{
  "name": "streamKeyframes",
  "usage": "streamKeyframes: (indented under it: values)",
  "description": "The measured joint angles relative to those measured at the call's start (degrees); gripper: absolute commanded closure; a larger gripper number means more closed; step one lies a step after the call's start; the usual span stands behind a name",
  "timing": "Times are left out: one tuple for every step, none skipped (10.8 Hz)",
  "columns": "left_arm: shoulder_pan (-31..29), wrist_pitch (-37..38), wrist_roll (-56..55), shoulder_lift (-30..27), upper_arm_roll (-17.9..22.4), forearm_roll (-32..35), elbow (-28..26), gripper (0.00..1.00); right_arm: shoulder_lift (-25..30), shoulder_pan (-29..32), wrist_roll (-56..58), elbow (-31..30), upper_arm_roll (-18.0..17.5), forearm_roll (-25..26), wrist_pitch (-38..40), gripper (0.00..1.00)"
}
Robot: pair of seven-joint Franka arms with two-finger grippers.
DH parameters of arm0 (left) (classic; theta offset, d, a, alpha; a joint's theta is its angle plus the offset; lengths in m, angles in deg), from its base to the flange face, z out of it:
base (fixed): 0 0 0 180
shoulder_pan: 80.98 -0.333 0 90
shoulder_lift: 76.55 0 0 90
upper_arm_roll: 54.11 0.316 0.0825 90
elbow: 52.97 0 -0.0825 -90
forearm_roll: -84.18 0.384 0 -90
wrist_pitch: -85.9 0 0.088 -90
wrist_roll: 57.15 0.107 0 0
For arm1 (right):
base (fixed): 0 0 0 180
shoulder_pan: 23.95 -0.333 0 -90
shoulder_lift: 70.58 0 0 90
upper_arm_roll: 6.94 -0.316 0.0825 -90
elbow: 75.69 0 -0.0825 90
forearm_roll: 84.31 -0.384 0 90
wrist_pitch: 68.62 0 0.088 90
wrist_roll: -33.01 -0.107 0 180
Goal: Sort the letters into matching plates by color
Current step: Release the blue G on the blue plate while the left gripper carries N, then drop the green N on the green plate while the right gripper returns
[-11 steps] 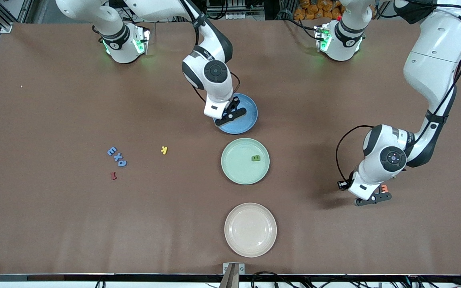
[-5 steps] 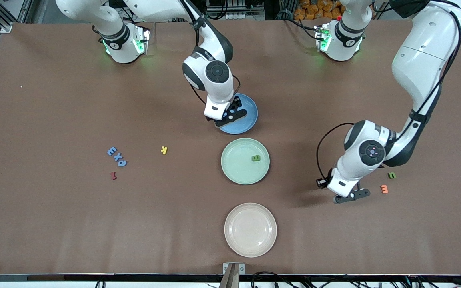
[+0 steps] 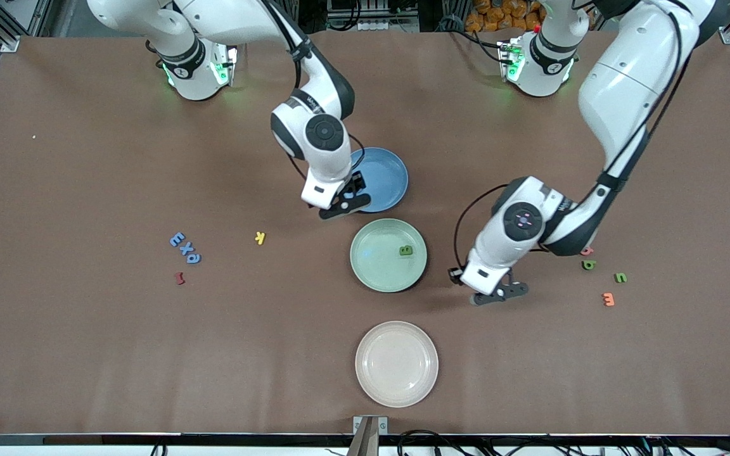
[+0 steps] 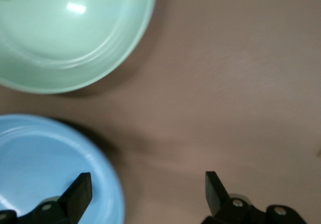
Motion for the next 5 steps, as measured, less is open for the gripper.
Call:
streamKeyframes:
  values:
    - [2.06,0.00,-2.31,-0.01,0.02,0.00,0.35,1.00,0.39,1.53,0.80,0.22,0.47,0.84,0.25,0.00]
    - [3.72,0.00,-4.04,-0.01,0.04,0.01,0.75,1.00,1.00,3.41,2.68,0.30,0.70,1.45,0.40,0.00]
    - [4.83,0.00,-5.03,-0.03,0.05,0.01,1.29,1.00,1.73,5.44,4.87,0.38,0.84,1.67,0.74,0.00]
    - [5.45,0.00,-5.39,-0.03,0.05,0.01,1.99,1.00,2.58,7.58,7.08,0.43,1.06,1.73,1.59,0.00]
    - [5.71,0.00,-5.75,-0.04,0.06,0.01,2.49,1.00,3.40,9.95,9.61,0.46,1.43,1.76,2.15,0.00]
